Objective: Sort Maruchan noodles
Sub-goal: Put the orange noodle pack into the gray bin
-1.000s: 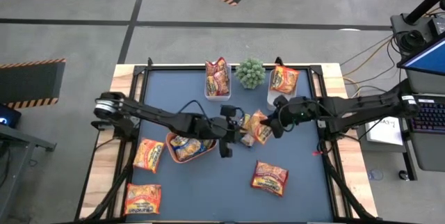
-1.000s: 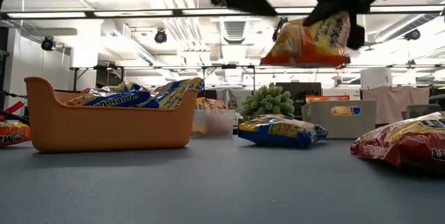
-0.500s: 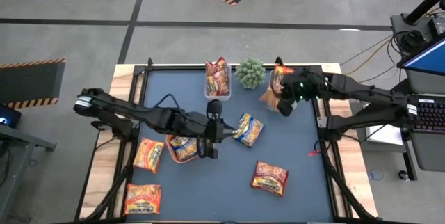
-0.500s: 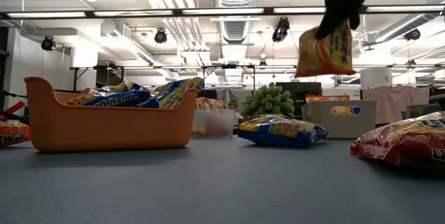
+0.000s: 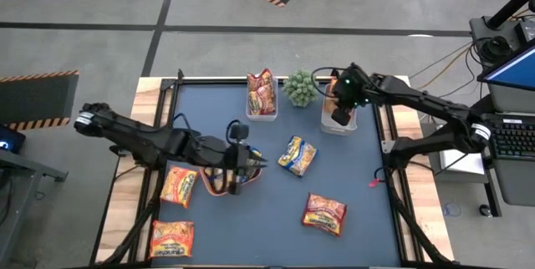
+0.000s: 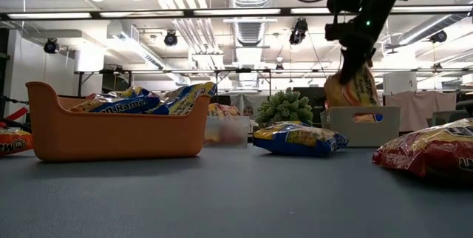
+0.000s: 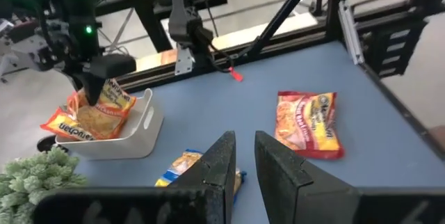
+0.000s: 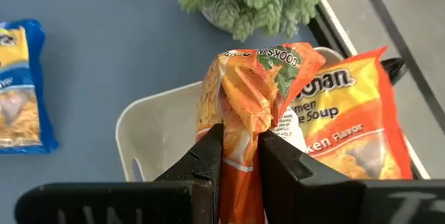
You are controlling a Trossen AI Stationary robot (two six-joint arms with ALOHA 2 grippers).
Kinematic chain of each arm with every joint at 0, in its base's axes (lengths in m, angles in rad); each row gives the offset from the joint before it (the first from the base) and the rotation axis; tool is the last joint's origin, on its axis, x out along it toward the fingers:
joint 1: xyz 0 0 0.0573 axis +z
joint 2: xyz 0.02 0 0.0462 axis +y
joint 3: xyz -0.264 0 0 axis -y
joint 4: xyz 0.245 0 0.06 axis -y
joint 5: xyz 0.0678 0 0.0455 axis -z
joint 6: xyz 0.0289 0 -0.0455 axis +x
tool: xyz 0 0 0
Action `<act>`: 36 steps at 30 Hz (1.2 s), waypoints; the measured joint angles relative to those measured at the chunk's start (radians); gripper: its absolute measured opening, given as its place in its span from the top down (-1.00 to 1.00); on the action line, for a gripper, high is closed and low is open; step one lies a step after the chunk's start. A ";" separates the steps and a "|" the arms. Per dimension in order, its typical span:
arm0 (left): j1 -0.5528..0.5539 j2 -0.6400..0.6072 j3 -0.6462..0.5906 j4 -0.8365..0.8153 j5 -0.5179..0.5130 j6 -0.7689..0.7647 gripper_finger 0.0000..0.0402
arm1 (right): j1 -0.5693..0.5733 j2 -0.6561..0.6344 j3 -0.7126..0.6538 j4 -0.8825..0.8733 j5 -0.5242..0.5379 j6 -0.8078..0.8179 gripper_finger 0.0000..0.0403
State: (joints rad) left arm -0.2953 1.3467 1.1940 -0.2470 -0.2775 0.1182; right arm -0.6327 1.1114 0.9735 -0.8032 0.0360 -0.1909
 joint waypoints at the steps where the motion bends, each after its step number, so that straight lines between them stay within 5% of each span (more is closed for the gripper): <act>1: -0.002 -0.020 -0.022 0.015 0.000 -0.008 0.81 | -0.005 0.007 -0.001 0.001 -0.002 -0.005 0.71; 19: -0.005 -0.295 -0.359 0.328 -0.001 -0.076 0.81 | -0.016 0.020 -0.148 0.226 0.077 -0.101 0.71; 36: -0.005 -0.307 -0.398 0.358 -0.001 -0.087 0.81 | -0.016 0.020 -0.185 0.263 0.126 -0.099 0.62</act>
State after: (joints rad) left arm -0.3004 1.0397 0.7959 0.1109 -0.2790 0.0315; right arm -0.6487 1.1313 0.7887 -0.5400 0.1621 -0.2903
